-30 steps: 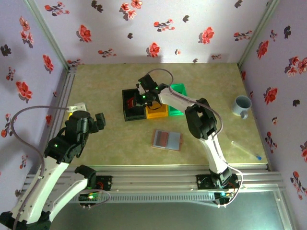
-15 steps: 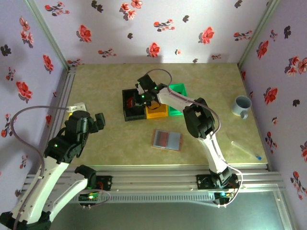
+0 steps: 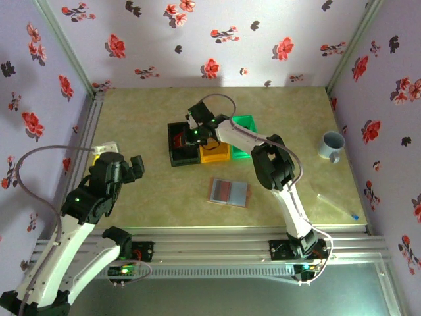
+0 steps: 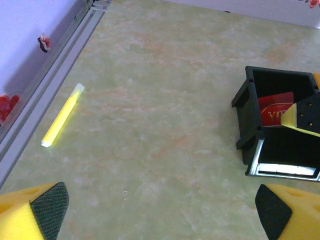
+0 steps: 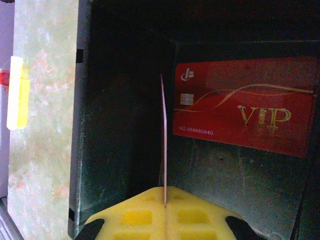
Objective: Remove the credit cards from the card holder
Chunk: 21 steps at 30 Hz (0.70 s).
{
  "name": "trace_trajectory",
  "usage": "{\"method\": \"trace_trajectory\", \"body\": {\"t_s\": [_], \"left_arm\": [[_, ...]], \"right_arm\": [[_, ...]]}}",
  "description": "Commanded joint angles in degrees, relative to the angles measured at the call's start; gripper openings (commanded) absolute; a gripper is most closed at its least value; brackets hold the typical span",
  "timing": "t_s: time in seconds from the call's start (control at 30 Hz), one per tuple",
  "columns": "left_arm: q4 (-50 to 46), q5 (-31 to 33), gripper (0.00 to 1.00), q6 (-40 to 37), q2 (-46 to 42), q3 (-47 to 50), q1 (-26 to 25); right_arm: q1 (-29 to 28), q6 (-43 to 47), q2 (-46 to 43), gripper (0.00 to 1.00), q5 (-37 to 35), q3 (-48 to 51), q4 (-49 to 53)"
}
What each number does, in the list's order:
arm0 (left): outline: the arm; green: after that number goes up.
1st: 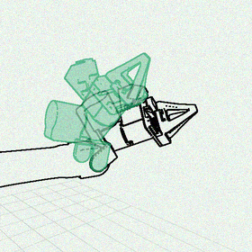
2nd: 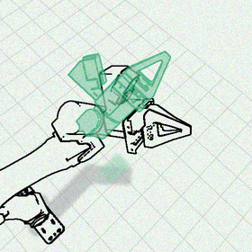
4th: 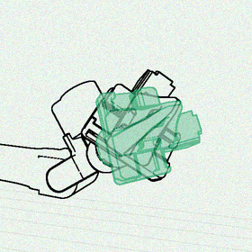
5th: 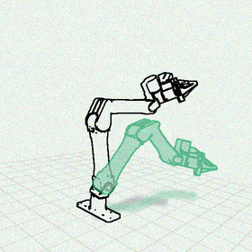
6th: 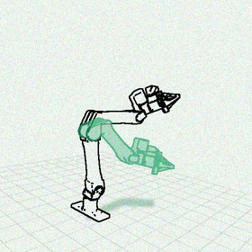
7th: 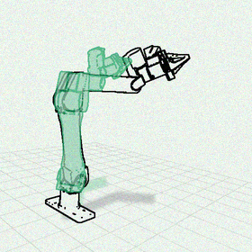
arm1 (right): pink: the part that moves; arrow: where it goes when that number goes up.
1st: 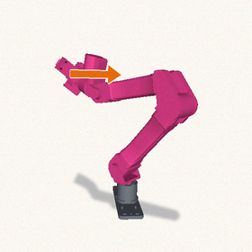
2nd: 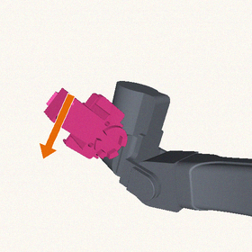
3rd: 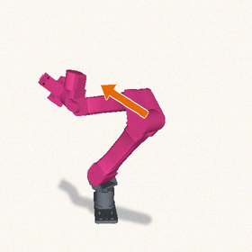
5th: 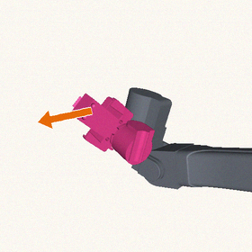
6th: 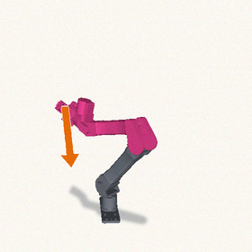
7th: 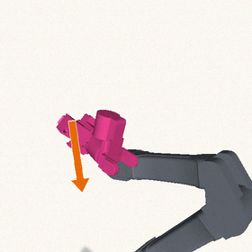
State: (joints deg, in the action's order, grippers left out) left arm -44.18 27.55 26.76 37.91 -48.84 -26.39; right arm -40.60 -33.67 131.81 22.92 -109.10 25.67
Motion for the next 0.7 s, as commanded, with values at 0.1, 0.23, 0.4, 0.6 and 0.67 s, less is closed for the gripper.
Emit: {"method": "trace_trajectory", "body": {"t_s": [0.1, 0.23, 0.4, 0.6, 0.67], "left_arm": [[0.9, 1.5, 1.0, -1.0, -0.1, 0.3, 0.6], [0.9, 1.5, 1.0, -1.0, -0.1, 0.3, 0.6], [0.9, 1.5, 1.0, -1.0, -0.1, 0.3, 0.6], [0.9, 1.5, 1.0, -1.0, -0.1, 0.4, 0.6], [0.9, 1.5, 1.0, -1.0, -0.1, 0.4, 0.7]], "right_arm": [[0.3, -1.0, 1.6, 0.08, -0.1, -2.1, 1.4], [0.3, -1.0, 1.8, 0.08, 0.1, -2.1, 1.4], [0.3, -1.0, 2.3, 0.08, 0.5, -2.7, 1.8], [0.3, -1.0, 2.5, 0.09, 0.6, -3.4, 2.4], [0.3, -0.9, 2.6, 0.1, 0.4, -3.6, 2.6]]}}
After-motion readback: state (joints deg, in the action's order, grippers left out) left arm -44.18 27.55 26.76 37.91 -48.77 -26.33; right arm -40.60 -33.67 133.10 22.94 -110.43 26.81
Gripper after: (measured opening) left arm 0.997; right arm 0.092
